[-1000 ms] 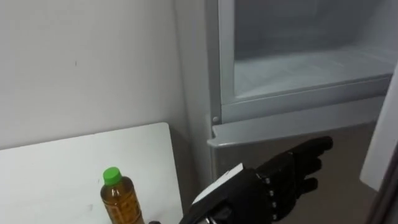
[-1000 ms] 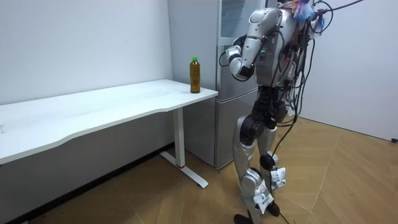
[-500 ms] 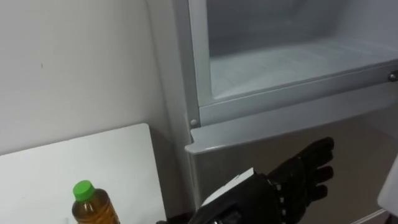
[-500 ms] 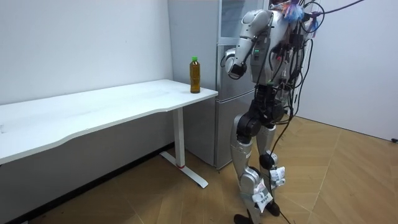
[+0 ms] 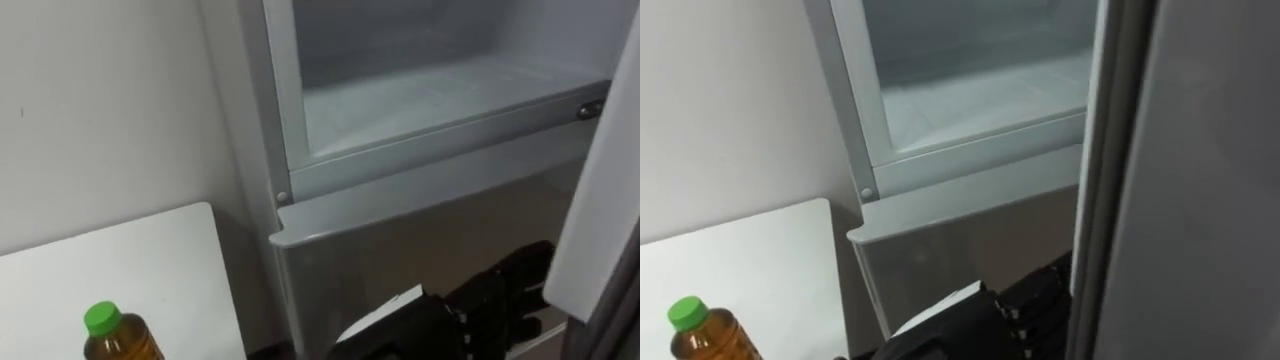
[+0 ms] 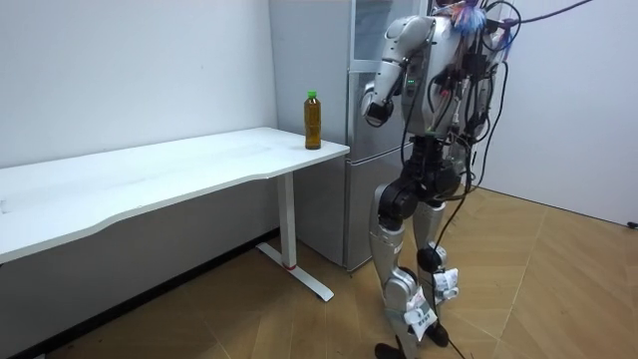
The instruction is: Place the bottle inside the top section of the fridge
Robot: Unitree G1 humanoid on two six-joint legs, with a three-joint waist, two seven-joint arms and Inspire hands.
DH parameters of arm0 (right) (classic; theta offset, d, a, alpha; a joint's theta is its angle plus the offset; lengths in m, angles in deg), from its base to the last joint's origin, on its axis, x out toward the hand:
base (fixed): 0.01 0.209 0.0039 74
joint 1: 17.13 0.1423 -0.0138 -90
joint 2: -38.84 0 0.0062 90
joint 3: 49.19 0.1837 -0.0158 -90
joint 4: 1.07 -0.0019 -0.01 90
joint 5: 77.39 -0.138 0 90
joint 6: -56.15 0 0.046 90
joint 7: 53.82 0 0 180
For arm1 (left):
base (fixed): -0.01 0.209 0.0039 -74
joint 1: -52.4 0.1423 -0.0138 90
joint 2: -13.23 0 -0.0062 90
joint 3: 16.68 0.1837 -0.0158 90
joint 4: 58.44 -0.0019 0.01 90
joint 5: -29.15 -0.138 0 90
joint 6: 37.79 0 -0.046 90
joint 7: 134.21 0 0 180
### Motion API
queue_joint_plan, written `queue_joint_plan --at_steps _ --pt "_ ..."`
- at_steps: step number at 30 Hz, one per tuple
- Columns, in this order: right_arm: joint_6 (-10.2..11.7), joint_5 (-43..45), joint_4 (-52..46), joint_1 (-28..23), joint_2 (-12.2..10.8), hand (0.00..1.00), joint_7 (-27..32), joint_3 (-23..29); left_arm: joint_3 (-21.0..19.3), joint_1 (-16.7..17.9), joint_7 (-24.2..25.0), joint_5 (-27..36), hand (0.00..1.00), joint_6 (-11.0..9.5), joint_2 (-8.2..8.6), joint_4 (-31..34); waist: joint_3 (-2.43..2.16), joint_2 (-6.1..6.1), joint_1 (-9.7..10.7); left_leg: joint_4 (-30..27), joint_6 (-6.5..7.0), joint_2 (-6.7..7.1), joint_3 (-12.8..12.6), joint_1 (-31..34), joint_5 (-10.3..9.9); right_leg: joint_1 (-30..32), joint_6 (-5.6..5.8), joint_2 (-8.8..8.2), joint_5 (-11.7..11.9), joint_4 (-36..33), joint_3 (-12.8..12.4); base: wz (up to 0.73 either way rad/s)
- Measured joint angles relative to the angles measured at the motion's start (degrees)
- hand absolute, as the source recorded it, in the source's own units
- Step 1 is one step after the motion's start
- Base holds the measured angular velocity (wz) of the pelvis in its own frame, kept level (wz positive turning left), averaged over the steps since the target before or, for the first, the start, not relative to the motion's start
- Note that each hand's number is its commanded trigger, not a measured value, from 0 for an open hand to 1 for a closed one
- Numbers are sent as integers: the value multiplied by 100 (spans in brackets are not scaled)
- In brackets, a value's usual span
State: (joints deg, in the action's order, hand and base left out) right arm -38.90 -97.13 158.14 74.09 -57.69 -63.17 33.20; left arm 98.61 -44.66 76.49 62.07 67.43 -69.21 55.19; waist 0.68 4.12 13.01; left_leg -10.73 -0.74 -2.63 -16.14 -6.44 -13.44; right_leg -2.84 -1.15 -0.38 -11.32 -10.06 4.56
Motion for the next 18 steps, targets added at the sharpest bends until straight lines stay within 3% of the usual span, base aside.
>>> queue_joint_plan --at_steps 3,6,11,14,16,18 --pt "13 -16 -8 3 -10 0 76 -17 9 -35 0 3 0 0 -11 0 -6 0 1 -8 -2 -77 -248 -42 -1 12 -18 52 51 0 -181 -30" --pt "25 -11 3 15 17 0 122 -9 4 -57 -18 2 0 0 -18 0 -8 -4 20 -10 -2 -92 -275 -29 -1 94 -26 83 69 -50 -319 -20" --pt "47 -13 263 157 106 0 140 178 39 -254 -62 -2 0 114 -23 -1 -7 -5 262 -9 -3 -93 -493 -40 -2 96 -6 76 82 -48 -354 -3" --pt "34 7 262 145 199 0 217 237 37 -588 -103 -2 0 293 -49 -1 -26 23 280 -33 -3 -100 -653 -30 -2 178 1 84 116 -49 -461 -25" --pt "20 -15 288 142 242 0 236 309 51 -889 -173 -53 0 410 -146 -1 -56 72 405 -70 -3 -112 -750 -30 -2 178 3 88 144 -51 -545 -17" --pt "27 -17 279 121 258 0 286 405 51 -1184 -217 -191 0 501 -191 -1 -50 87 512 -70 -3 -112 -762 -30 -2 191 5 95 153 -52 -580 -13"
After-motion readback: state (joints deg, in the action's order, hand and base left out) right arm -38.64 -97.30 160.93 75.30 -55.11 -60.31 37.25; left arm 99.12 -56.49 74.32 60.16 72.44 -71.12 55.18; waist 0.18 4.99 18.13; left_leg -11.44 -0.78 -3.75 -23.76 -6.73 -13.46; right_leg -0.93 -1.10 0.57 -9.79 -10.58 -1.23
